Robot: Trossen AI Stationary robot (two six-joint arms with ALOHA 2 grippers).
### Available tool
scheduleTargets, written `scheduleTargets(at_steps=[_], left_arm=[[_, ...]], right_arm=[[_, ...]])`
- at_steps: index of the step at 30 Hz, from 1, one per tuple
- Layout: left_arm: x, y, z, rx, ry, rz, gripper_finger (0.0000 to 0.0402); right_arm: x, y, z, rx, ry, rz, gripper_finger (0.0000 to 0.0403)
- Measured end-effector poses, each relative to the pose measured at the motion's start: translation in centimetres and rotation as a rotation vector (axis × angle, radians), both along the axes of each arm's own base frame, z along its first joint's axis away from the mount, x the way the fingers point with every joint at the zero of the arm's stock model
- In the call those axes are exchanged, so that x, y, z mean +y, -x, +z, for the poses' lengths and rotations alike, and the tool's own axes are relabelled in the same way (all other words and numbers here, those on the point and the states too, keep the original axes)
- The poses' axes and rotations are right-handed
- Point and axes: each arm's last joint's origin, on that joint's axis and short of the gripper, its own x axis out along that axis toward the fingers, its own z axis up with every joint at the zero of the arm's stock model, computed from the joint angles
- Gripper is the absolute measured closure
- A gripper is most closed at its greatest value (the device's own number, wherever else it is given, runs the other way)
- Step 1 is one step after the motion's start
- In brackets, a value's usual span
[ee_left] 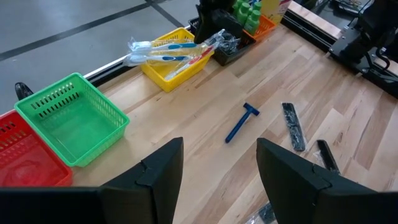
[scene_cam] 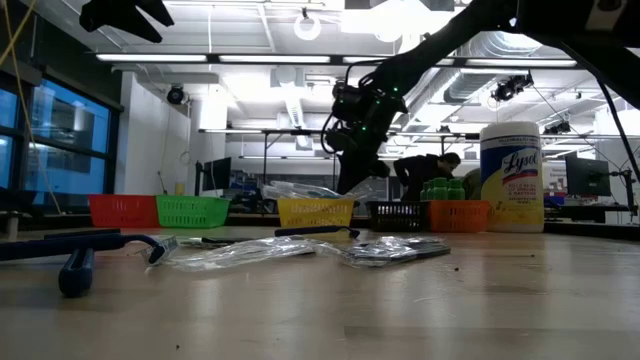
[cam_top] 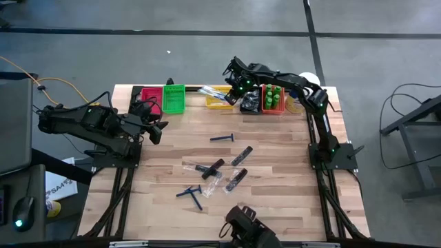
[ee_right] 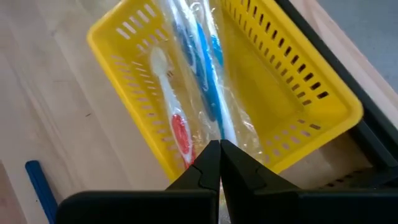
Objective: Pick & Place Travel size toiletries
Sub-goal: Put the light blue toothbrush into the yellow bin, then put the blue razor into the red bin
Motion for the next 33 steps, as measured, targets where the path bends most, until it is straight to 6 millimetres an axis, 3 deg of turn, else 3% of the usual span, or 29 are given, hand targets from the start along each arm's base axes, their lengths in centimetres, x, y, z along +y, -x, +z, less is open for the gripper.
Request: scheduleTargets(at_steps=[10,19,27,33], left_arm=[[0.0,0.0,0.0,0.001,-0.001,0.0,0.0206],[0.0,0.0,0.0,0.003,-0.001,0.0,0.0206],[0.0,0.1,0.0,0.003,0.0,-0.001,0.0206],[0.0,0.1,-0.1,0.012,0.009,-0.013,0.0206]], right_arm=[[0.4,-0.3,0.2,-0.03,-0.027,0.025,0.0401],[0.7,0.3,2.7,-0.067,0.004,0.002,0.0401],[1.7,0.6,3.0,-0.053,-0.137,-0.045,0.0389],[3.4,1.5,5.5,-0.051,-0.178,-0.024,0.0364]])
